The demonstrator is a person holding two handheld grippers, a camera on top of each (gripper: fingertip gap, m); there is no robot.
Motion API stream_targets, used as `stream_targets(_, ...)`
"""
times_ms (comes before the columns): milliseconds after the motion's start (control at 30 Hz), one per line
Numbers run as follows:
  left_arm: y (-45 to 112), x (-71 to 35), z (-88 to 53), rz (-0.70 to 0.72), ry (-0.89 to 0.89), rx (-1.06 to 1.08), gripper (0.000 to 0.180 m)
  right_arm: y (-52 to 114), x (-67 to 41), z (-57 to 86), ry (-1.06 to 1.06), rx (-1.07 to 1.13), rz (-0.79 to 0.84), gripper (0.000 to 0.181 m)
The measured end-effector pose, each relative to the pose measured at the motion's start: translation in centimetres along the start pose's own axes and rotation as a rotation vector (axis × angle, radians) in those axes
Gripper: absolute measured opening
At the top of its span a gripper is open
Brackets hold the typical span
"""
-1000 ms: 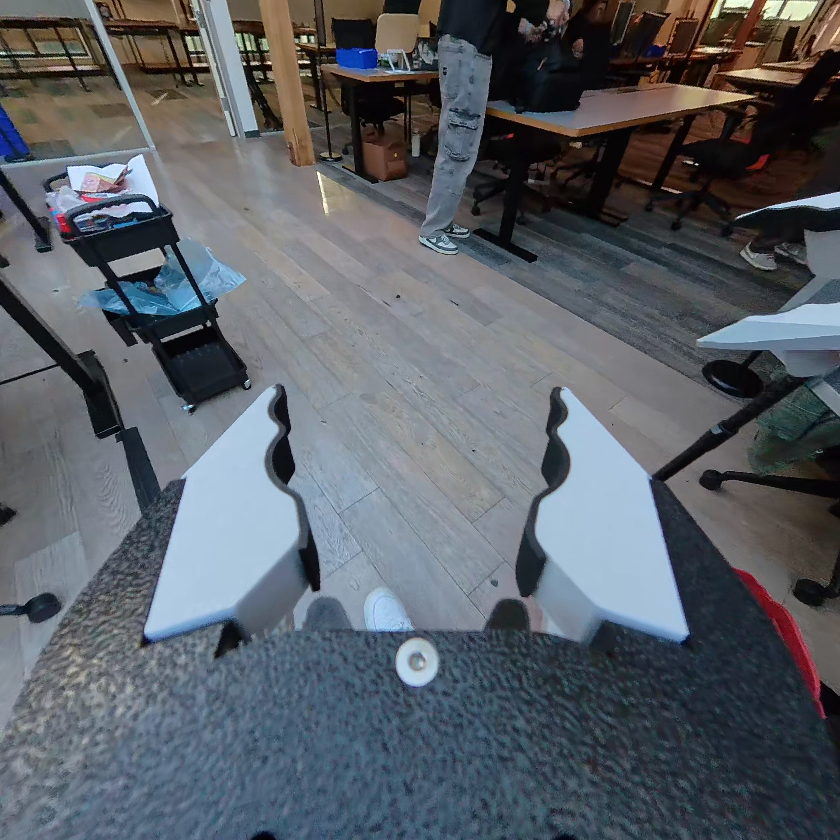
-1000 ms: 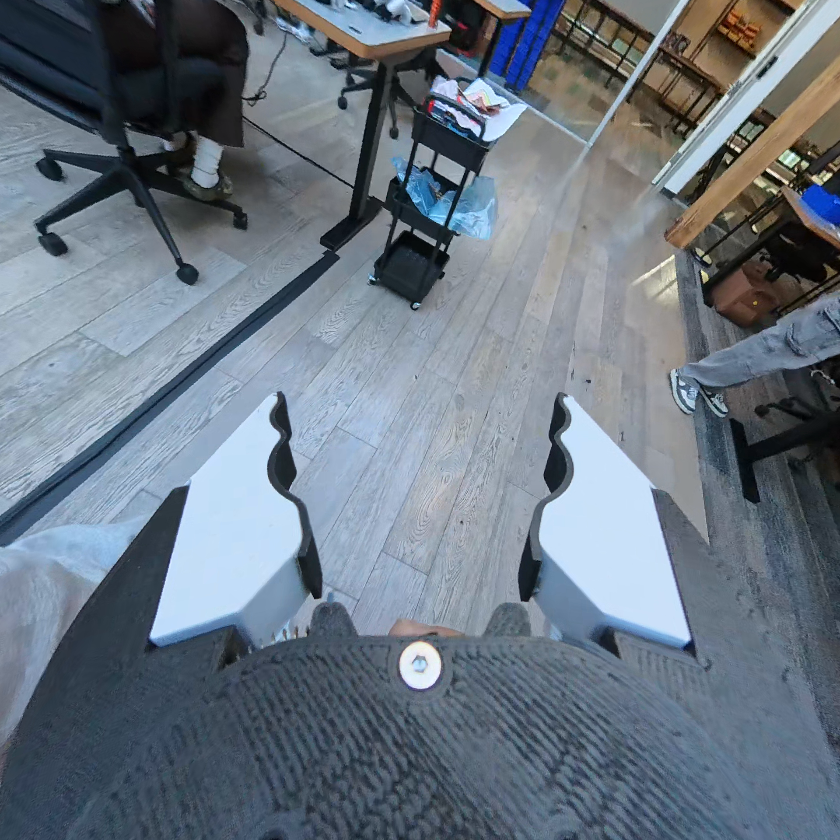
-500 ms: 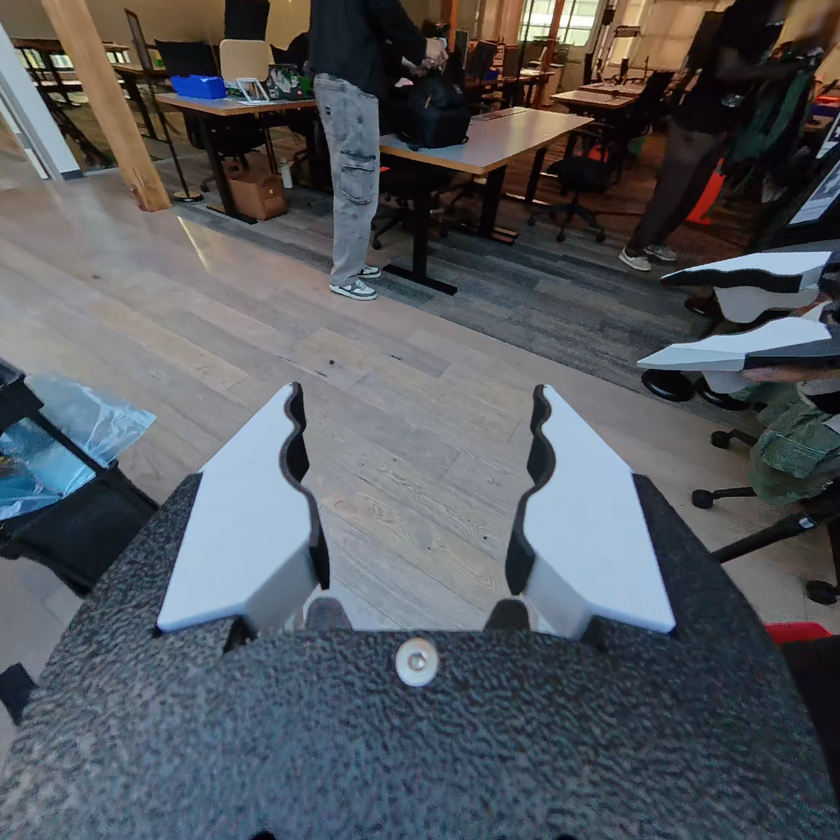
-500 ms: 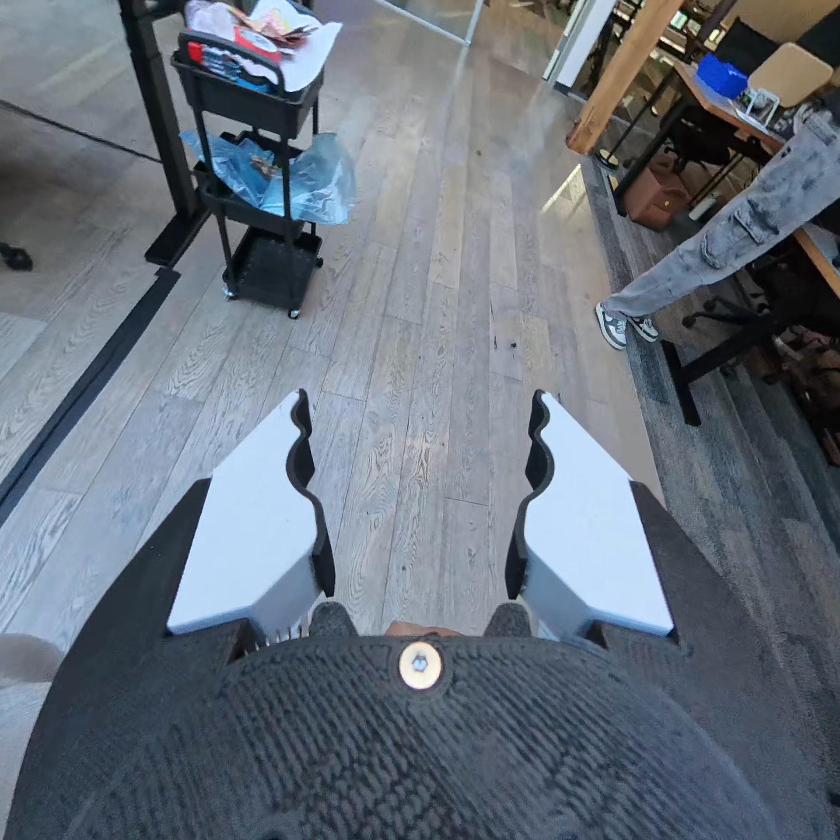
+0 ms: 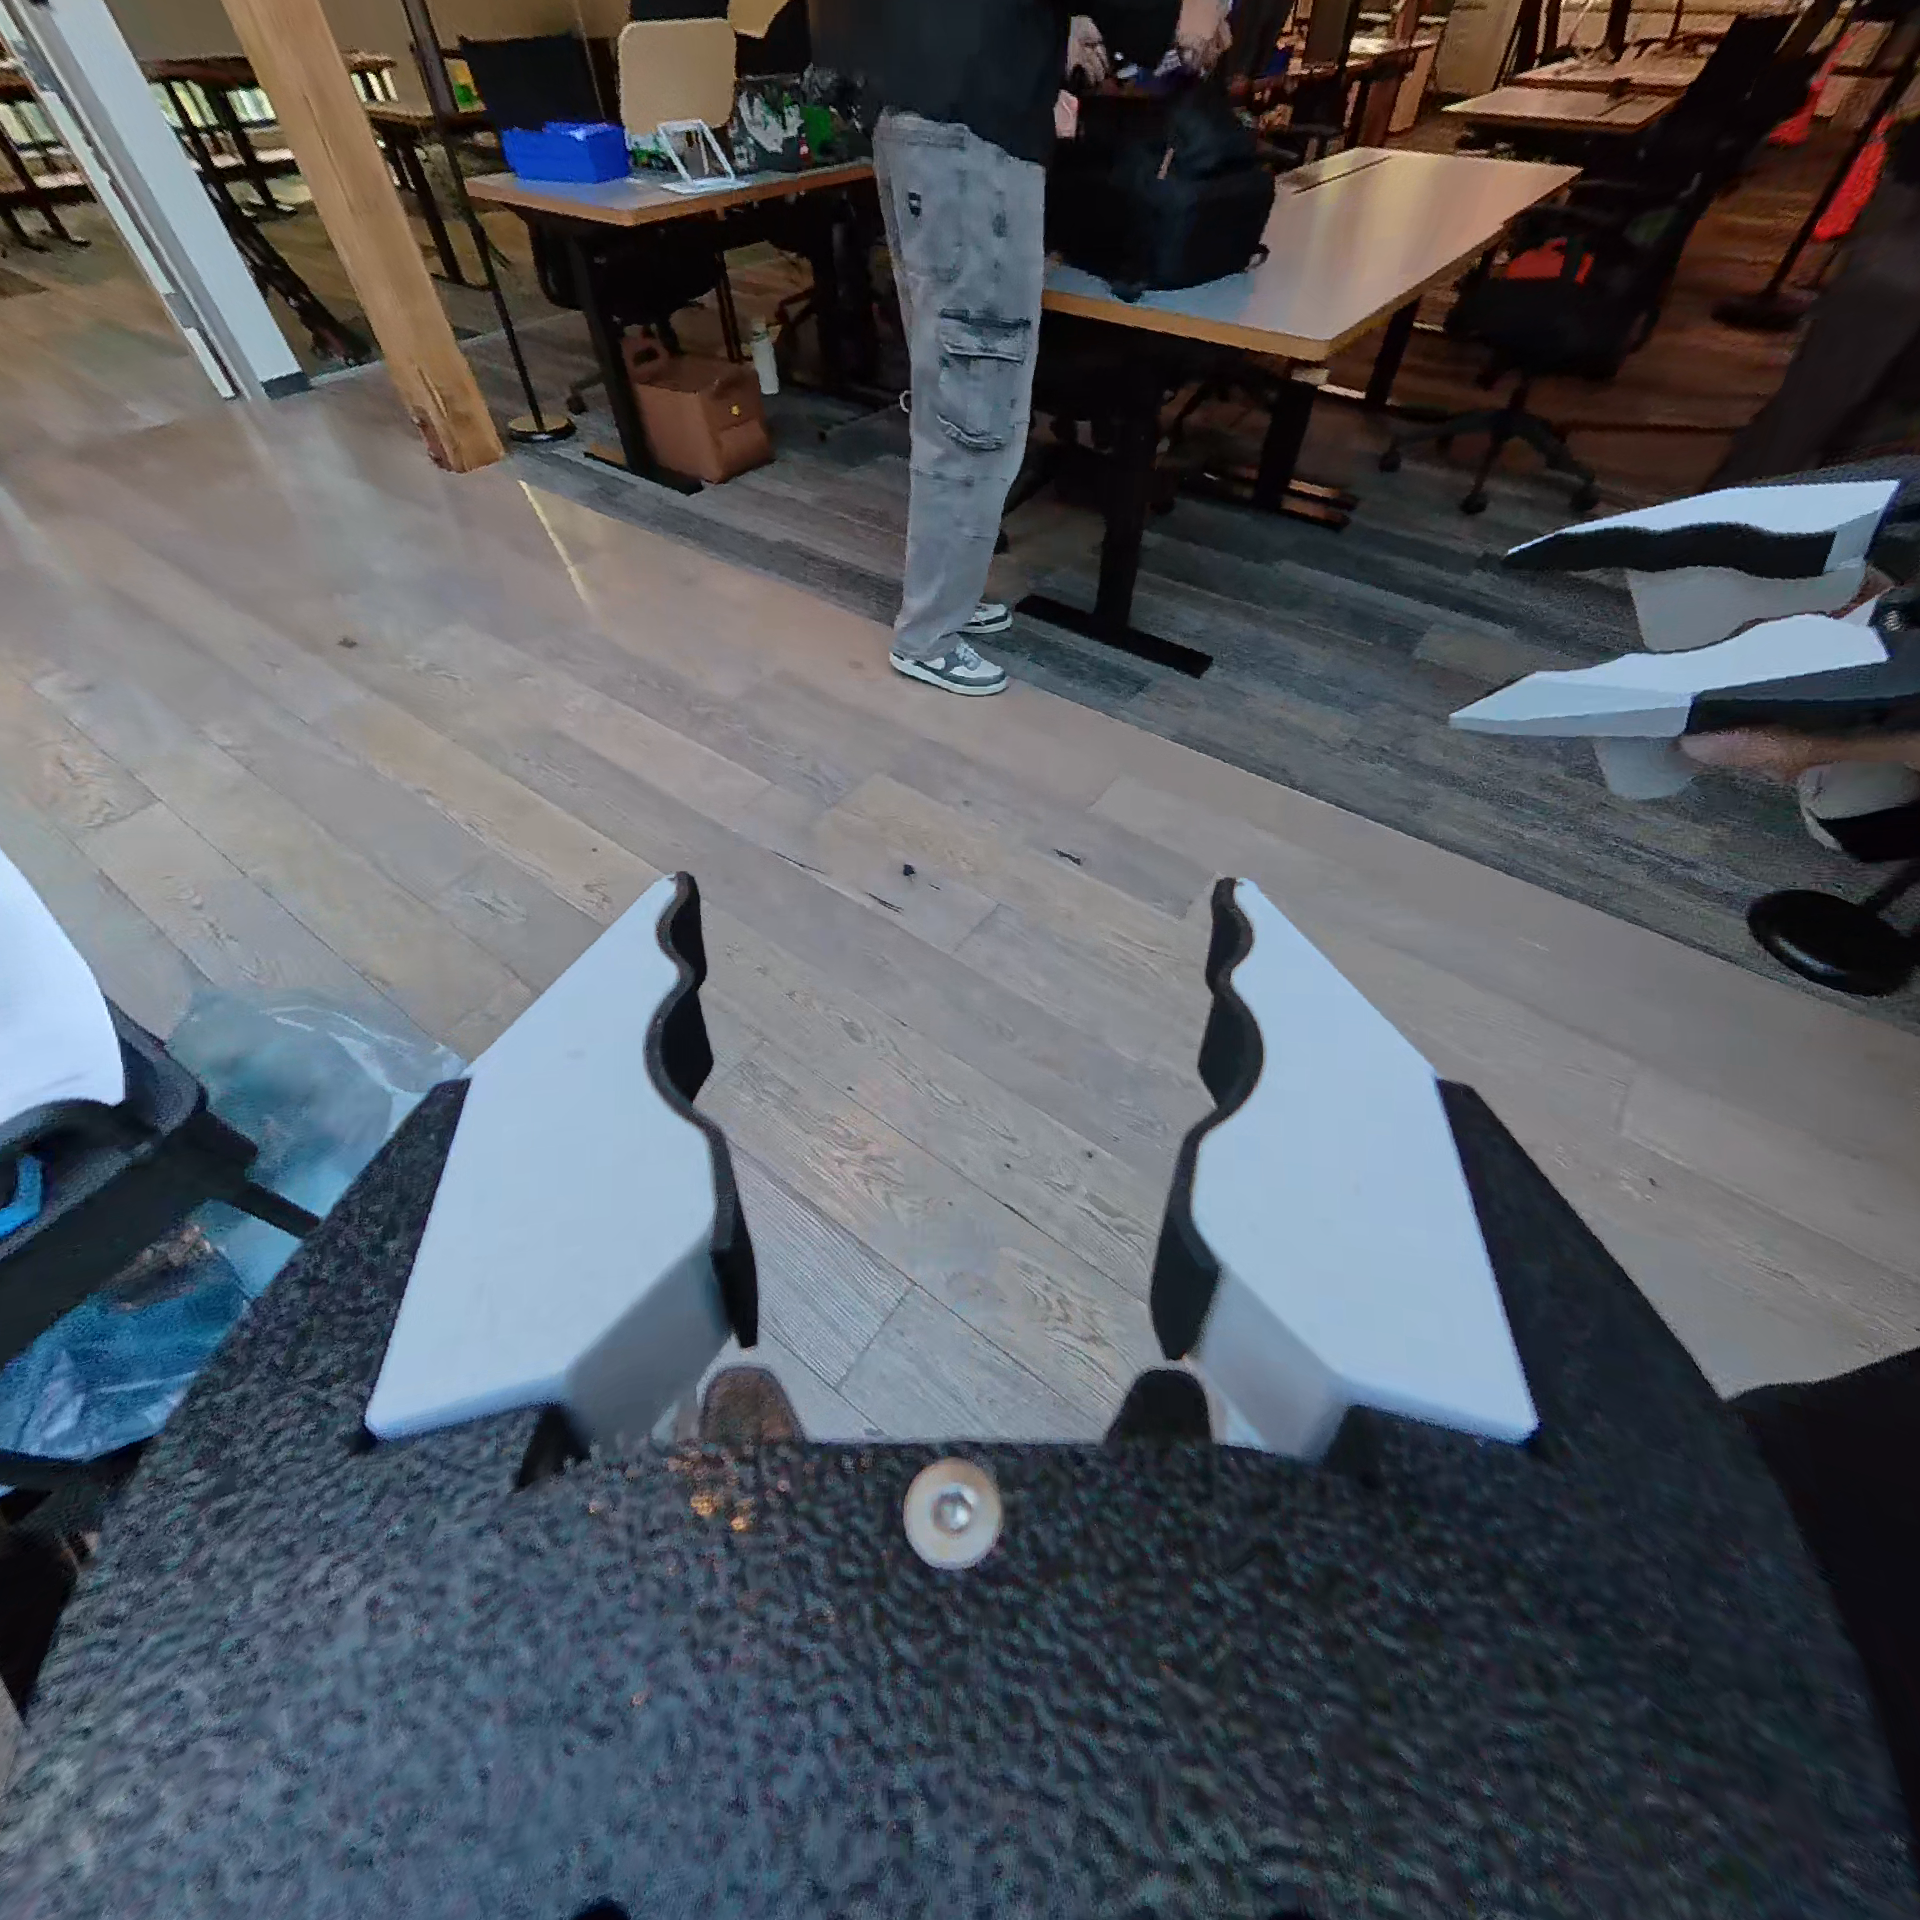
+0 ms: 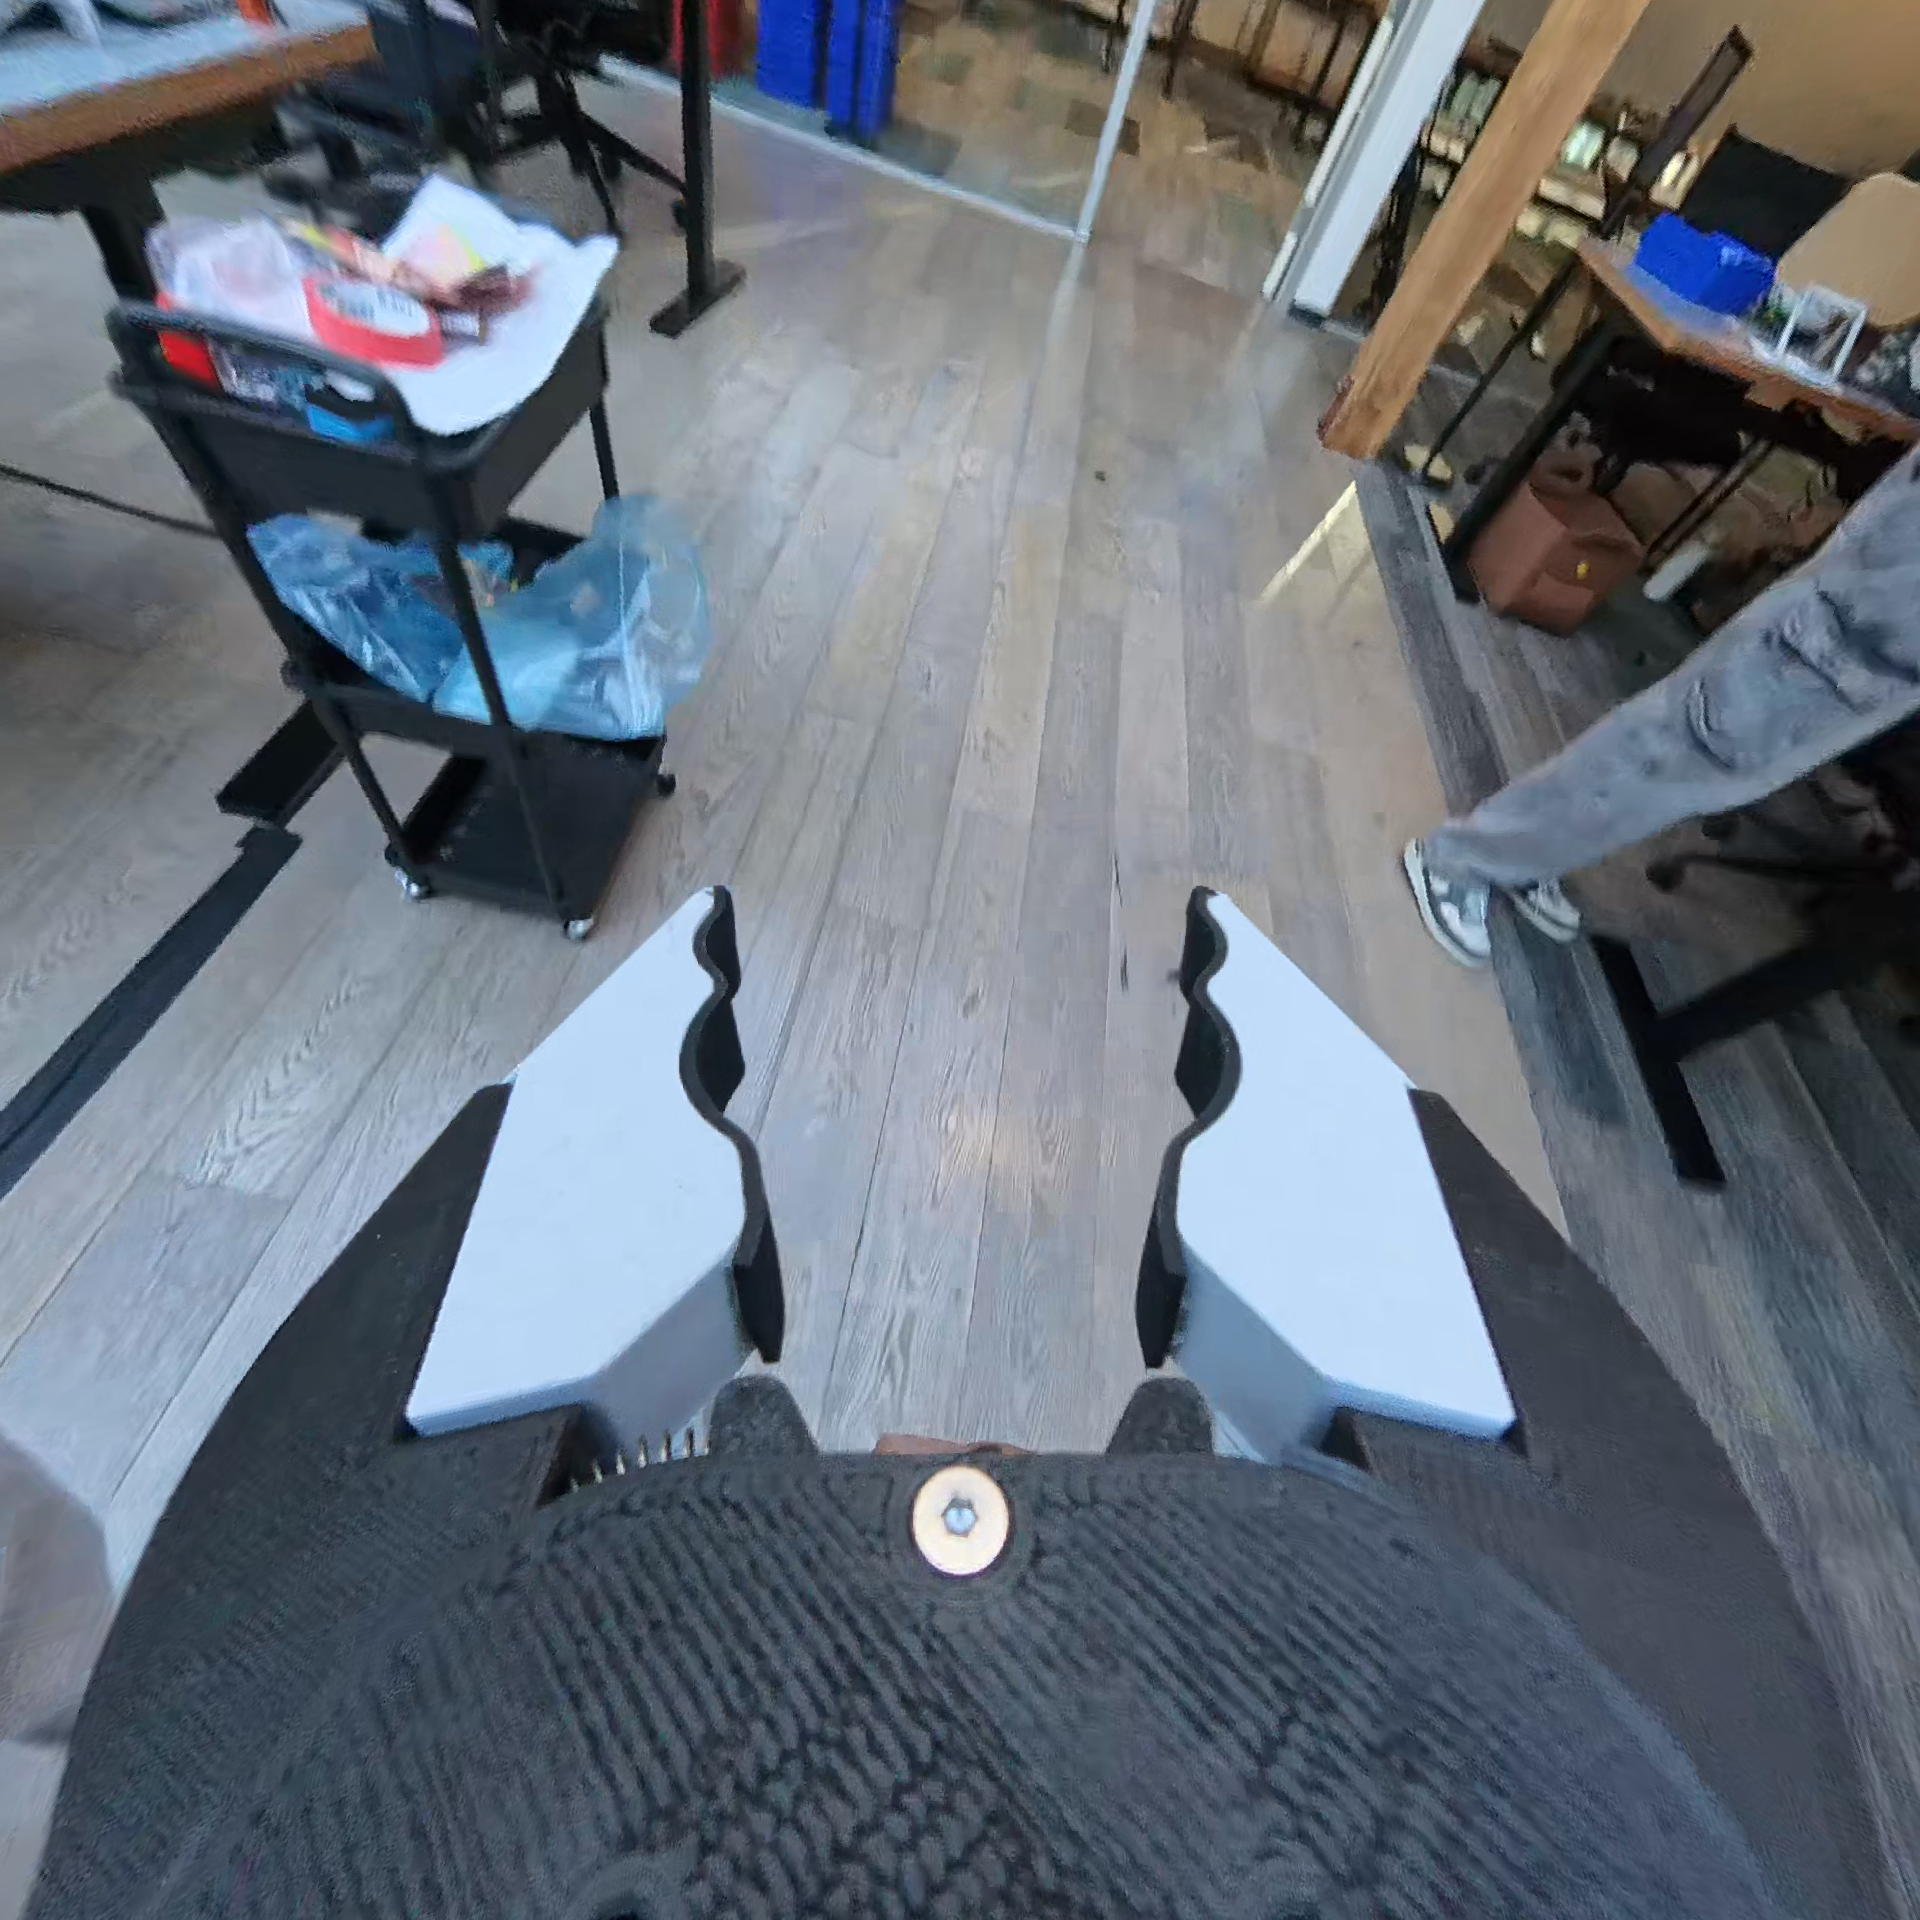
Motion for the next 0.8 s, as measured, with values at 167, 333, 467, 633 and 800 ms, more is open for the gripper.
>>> stream_targets(167,8.6,-2.6,-5.8,-0.003,-0.032,-0.033,0.092,8.7,-4.5,5.2,-0.037,-0.030,0.029,0.082)
stream_targets(333,18.6,-5.2,-9.5,0.027,-0.027,0.011,0.089,14.7,-5.4,9.4,-0.081,0.002,0.023,0.082)
stream_targets(467,28.1,-6.4,-12.0,0.025,-0.005,0.128,0.090,19.8,-5.3,14.0,-0.037,0.070,-0.016,0.081)
stream_targets(633,39.3,-9.5,-17.9,0.058,0.028,0.230,0.089,27.5,-7.0,20.2,-0.059,0.185,-0.069,0.080)
stream_targets(800,48.0,-15.3,-26.6,0.091,0.042,0.284,0.089,36.3,-11.0,25.3,0.006,0.261,-0.079,0.080)
Point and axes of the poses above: each gripper's, where its closed fingertips meet, y out along the fingers, x out of its underside, z = x × y across the jaws, the point moved 1 cm from there along -y, back along the fingers, and after that the axes turned 2 degrees about z, right-handed, at the moved point
